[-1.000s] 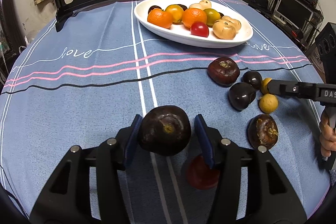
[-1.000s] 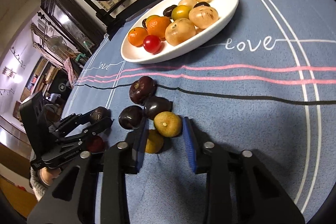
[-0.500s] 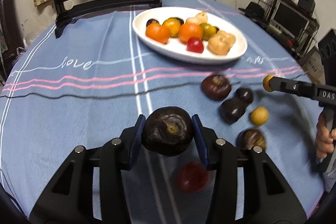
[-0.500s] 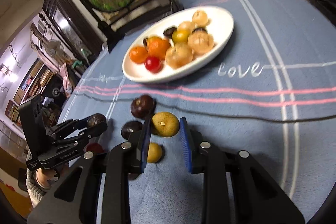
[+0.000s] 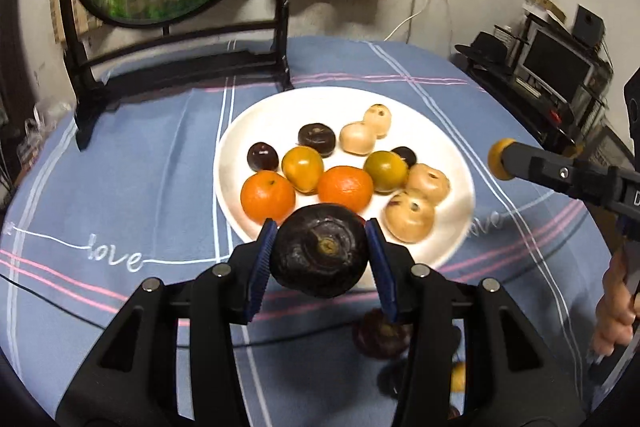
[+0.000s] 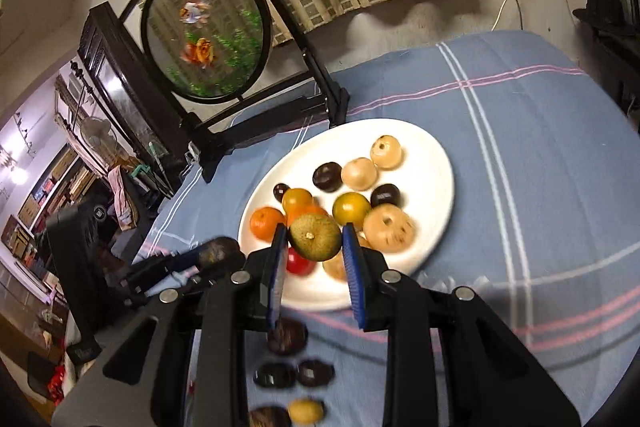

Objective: Organize fruits
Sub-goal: 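Carry both held fruits over the white plate and open both tools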

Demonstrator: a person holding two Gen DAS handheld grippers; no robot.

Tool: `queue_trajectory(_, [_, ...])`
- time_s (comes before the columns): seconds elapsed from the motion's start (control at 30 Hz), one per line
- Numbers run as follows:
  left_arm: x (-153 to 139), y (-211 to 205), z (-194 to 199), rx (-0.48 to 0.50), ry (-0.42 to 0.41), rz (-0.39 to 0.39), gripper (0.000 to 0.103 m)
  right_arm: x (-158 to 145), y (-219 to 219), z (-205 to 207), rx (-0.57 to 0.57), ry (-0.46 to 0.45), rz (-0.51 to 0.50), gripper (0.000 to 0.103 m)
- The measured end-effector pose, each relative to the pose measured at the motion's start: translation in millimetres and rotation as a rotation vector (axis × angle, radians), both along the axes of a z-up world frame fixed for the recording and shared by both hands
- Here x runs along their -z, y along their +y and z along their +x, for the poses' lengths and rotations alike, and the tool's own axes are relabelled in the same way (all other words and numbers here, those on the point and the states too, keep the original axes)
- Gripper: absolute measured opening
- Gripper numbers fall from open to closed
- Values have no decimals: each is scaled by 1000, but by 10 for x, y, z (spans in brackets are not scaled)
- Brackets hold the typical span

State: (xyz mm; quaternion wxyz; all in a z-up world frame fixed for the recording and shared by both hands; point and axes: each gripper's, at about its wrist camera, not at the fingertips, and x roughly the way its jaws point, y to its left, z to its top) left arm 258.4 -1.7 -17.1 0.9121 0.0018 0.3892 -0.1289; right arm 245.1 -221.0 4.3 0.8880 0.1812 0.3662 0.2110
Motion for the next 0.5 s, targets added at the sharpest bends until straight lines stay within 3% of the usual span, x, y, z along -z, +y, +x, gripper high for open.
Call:
queue_trajectory(0.17, [232, 20, 210, -1, 53, -6, 46, 212, 229, 334, -34, 57, 16, 28])
queue_trajectory(0.37, [300, 19, 296, 12, 58, -22, 46, 310, 294, 471, -42, 73, -48, 29])
queue_trajectory(0.5, [251, 34, 261, 8, 39, -27, 59, 305, 281, 455, -56, 79, -31, 29])
